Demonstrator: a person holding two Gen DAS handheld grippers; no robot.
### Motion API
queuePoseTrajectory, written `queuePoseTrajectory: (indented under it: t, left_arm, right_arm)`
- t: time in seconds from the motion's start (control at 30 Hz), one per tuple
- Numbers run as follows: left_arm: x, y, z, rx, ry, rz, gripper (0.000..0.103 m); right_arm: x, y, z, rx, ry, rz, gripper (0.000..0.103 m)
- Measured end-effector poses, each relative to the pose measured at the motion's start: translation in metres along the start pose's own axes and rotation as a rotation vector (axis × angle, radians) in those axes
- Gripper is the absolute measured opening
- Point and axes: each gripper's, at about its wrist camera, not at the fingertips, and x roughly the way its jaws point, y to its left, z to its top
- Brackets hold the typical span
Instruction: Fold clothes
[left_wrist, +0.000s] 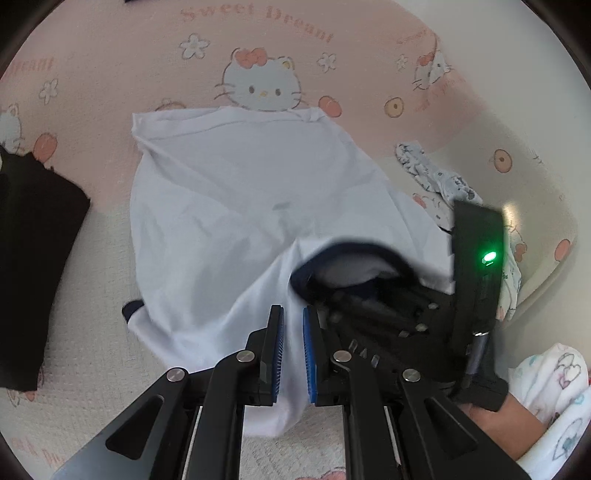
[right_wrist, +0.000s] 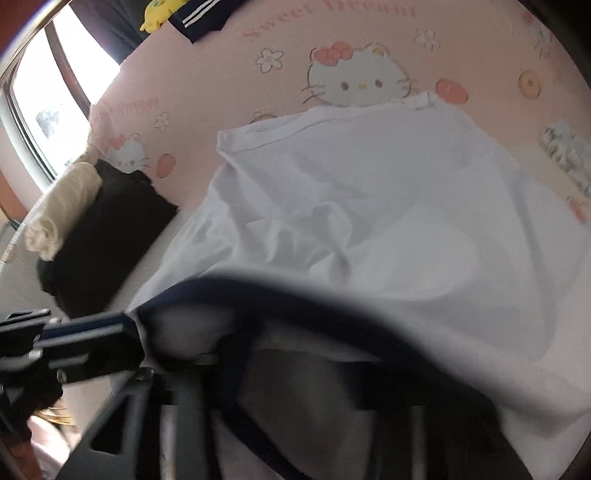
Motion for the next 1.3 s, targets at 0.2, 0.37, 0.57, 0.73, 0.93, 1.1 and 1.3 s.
queuePoseTrajectory:
  t: [0.2, 0.37, 0.57, 0.73, 0.93, 1.1, 1.3]
  left_arm:
    - [0.0, 0.015, -0.003, -0.114, 0.029, -0.12, 0.01]
    - [0.0, 0.025, -0.004, -0.125, 0.047, -0.104, 0.056]
    - [-0.001, 0.037, -0.009, -0.111, 0.059, -0.045, 0.06]
    - [-0.001, 0.047, -0.012, -0.099, 0.069, 0.004, 0.06]
    - [0.006, 0.077, -0.023, -0.24, 0.094, -0.043, 0.061]
    - [0.016, 0.109, -0.033, -0.43, 0.112, -0.145, 0.061]
    - [0.021, 0.138, -0.044, -0.633, 0.094, -0.217, 0.061]
  right_arm:
    - [-0.014, -0.002, 0.005, -0.017, -0.042, -0.073, 0.016]
    - [-0.025, -0.003, 0.01, -0.002, -0.076, -0.057, 0.016]
    - [-0.042, -0.008, 0.021, -0.002, -0.107, -0.022, 0.014]
    - [-0.042, -0.007, 0.019, -0.021, -0.091, -0.037, 0.014]
    - [-0.04, -0.007, 0.014, -0.01, -0.073, -0.037, 0.014]
    - [-0.039, -0.007, 0.01, -0.016, -0.055, -0.049, 0.014]
    - [-0.036, -0.007, 0.004, -0.012, -0.041, -0.058, 0.014]
